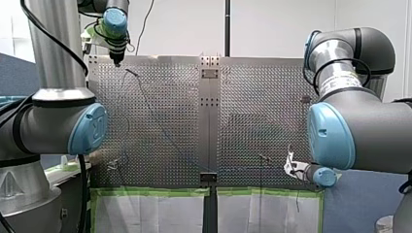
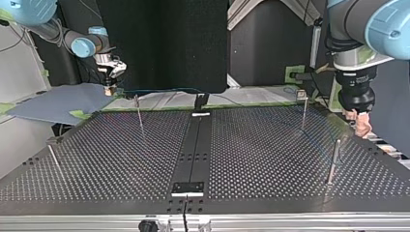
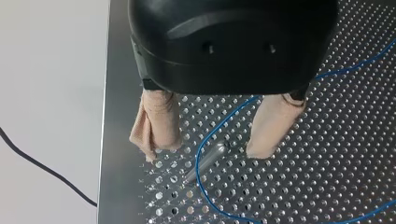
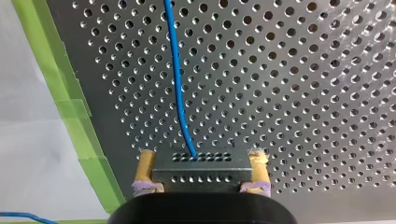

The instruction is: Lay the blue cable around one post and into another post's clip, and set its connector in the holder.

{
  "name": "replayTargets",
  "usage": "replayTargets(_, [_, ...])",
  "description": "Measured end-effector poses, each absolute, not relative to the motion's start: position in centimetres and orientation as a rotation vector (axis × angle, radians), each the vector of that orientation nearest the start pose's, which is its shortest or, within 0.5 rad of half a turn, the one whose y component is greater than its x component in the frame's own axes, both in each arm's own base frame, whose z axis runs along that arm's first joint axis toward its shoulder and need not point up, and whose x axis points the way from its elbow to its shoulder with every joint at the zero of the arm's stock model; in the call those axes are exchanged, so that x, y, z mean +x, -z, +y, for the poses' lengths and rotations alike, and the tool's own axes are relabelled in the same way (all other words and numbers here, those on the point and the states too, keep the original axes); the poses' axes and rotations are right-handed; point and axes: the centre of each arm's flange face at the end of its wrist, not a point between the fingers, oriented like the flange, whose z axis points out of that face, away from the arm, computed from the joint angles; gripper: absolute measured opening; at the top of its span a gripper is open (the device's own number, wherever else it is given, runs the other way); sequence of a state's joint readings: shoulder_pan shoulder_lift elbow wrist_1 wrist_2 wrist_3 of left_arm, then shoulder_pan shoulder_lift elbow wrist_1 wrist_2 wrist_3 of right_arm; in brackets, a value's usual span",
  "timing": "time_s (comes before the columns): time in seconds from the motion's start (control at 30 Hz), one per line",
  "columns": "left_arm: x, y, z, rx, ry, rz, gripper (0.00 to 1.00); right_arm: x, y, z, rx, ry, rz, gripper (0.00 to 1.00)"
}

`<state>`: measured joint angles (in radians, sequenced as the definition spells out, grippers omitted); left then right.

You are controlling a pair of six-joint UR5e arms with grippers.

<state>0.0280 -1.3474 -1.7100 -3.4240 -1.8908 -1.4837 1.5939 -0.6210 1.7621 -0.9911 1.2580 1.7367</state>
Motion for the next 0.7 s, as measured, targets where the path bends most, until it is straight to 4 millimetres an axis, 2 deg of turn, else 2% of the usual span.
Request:
replayTargets(0.37, [36.6,-48.6,-9.9,-0.130,-0.370,1.781,1.00,17.9,5.9,-58.4,1.492,-1.504,-1.312,0.02])
replayTargets(0.7, [34.9,-46.1,-12.9,-0.037,-0.230,1.755,1.00,18.3,5.9,-58.3,1.494,-1.511,-1.305,0.02])
